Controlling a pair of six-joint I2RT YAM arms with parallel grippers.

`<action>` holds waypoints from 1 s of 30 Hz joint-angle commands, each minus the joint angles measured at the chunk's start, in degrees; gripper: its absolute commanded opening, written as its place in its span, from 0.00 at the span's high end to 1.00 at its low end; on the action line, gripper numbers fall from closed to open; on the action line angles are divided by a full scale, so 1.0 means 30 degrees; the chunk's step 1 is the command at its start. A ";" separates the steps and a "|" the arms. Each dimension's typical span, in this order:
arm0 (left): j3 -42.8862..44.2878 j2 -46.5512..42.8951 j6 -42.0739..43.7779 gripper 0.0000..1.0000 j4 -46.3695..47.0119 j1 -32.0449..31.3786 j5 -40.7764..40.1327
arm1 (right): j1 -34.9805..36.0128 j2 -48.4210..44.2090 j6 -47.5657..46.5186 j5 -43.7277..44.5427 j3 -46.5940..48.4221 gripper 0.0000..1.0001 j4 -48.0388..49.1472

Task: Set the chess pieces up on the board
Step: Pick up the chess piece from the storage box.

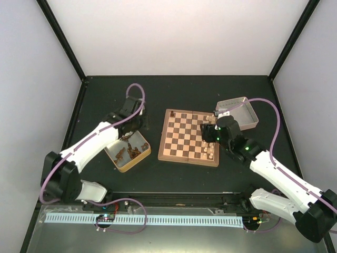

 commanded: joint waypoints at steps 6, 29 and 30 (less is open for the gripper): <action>-0.4839 -0.2424 -0.2280 0.55 -0.0800 0.1825 -0.0831 | -0.0150 0.0789 0.0587 -0.0725 0.0489 0.37 0.0271; -0.5965 0.1522 -0.1504 0.74 0.0588 0.3678 -0.0982 | -0.0172 0.1598 0.1004 -0.0839 0.1047 0.42 0.0155; -0.5980 0.1517 -0.1485 0.75 0.0607 0.3709 -0.1051 | -0.0170 0.1606 0.1003 -0.0840 0.1030 0.42 0.0180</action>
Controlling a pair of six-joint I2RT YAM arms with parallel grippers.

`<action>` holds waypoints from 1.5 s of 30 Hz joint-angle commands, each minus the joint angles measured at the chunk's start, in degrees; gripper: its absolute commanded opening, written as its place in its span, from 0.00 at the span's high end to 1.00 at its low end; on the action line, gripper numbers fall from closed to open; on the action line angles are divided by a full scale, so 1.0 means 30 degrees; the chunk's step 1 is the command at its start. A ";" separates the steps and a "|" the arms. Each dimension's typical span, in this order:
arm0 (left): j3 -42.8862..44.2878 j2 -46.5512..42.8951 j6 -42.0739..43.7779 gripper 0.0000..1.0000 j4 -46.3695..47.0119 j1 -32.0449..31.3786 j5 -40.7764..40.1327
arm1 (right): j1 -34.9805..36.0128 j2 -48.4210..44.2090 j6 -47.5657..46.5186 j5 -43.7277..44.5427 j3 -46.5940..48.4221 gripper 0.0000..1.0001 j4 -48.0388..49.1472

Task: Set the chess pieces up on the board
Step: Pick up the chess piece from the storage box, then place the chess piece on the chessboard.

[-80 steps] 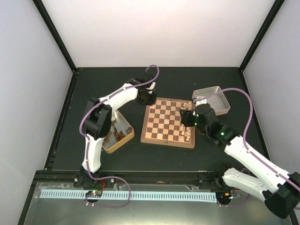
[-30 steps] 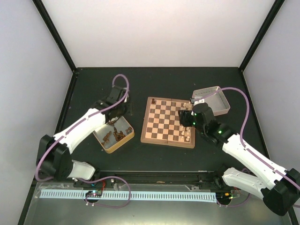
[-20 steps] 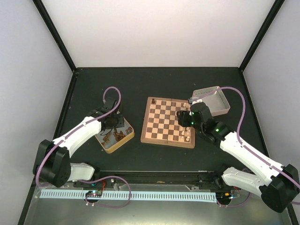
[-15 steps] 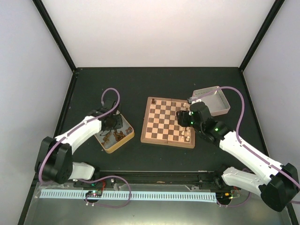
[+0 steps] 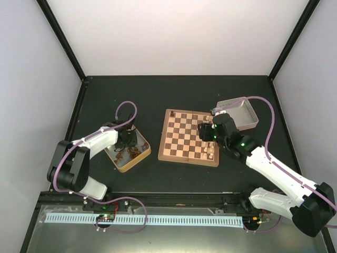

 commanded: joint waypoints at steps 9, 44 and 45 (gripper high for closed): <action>-0.0021 -0.0323 0.0790 0.94 0.0583 0.0370 -0.0390 | -0.0069 0.0143 0.0143 -0.0001 0.0617 0.42 0.0194; 1.4944 0.7545 0.5448 0.92 -0.0666 -0.6469 0.2927 | -0.0136 -0.2595 0.1066 0.2341 -0.1050 0.42 -0.0095; 1.5469 0.8122 0.5764 0.92 -0.0706 -0.6628 0.2576 | -0.0149 -0.2562 0.1030 0.2318 -0.1032 0.42 -0.0116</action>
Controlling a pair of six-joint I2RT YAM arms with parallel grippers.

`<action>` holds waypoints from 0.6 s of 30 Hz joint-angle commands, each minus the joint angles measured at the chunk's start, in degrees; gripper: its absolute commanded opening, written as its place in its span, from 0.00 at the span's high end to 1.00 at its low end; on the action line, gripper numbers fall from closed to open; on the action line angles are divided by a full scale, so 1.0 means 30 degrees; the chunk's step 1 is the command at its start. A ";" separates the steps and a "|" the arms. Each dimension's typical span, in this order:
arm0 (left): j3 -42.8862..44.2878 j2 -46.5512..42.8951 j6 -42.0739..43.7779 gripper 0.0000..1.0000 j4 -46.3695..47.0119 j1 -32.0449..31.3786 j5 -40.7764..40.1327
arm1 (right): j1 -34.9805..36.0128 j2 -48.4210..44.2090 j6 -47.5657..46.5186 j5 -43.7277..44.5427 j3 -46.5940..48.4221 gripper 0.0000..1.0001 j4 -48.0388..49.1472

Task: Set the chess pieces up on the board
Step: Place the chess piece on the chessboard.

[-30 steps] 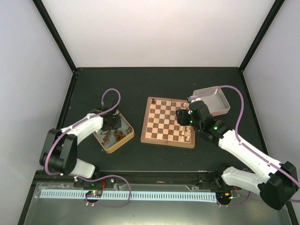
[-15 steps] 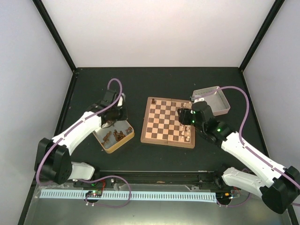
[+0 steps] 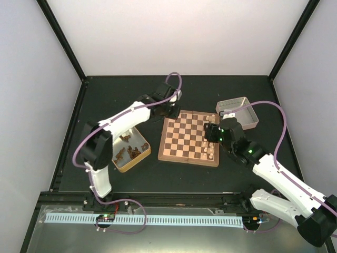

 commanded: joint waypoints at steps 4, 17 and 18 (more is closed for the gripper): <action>0.3530 0.3388 0.2489 0.92 -0.0925 -0.0824 -0.2470 | -0.0163 -0.0251 0.0047 0.0742 -0.0147 0.42 -0.0109; 0.6585 0.6787 0.3077 0.91 -0.1927 -0.0783 -0.3859 | -0.0196 0.0123 0.0002 0.0635 -0.0235 0.41 -0.0024; 0.6709 0.6956 0.2984 0.92 -0.1978 -0.0790 -0.4024 | -0.0205 0.0152 -0.0013 0.0641 -0.0235 0.41 -0.0029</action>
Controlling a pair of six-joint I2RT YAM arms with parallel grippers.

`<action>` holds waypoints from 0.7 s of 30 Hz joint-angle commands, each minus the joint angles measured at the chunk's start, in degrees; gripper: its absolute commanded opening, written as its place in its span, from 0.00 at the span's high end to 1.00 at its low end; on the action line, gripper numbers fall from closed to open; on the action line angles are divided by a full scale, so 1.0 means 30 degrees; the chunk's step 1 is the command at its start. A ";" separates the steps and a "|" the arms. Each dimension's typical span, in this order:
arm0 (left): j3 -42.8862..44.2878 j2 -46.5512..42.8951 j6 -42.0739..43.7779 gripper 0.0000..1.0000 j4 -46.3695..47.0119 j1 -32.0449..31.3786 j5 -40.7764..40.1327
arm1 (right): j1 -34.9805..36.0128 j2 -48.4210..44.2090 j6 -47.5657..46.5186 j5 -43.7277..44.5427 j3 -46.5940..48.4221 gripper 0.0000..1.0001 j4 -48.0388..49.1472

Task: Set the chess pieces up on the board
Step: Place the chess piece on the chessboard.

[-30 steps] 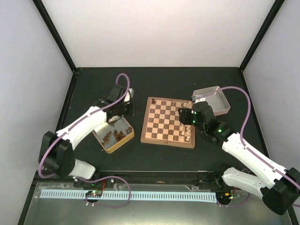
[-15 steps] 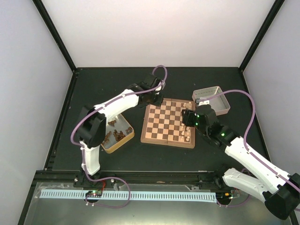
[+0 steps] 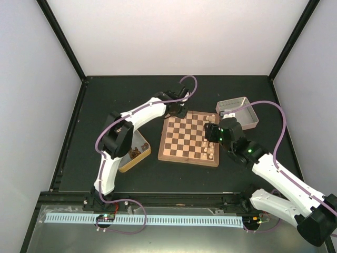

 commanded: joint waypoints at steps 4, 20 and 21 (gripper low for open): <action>0.1412 0.1401 -0.0043 0.92 -0.0622 0.0124 -0.1439 | -0.0125 0.0091 -0.0038 0.0357 -0.0212 0.41 0.0033; 0.2093 0.2638 -0.0536 0.90 -0.0721 0.0587 -0.1531 | -0.0150 0.0335 -0.0156 0.0315 -0.0118 0.41 0.0015; 0.2096 0.2651 -0.0510 0.89 -0.0758 0.0582 -0.1505 | -0.0150 0.0359 -0.0159 0.0301 -0.0124 0.41 0.0014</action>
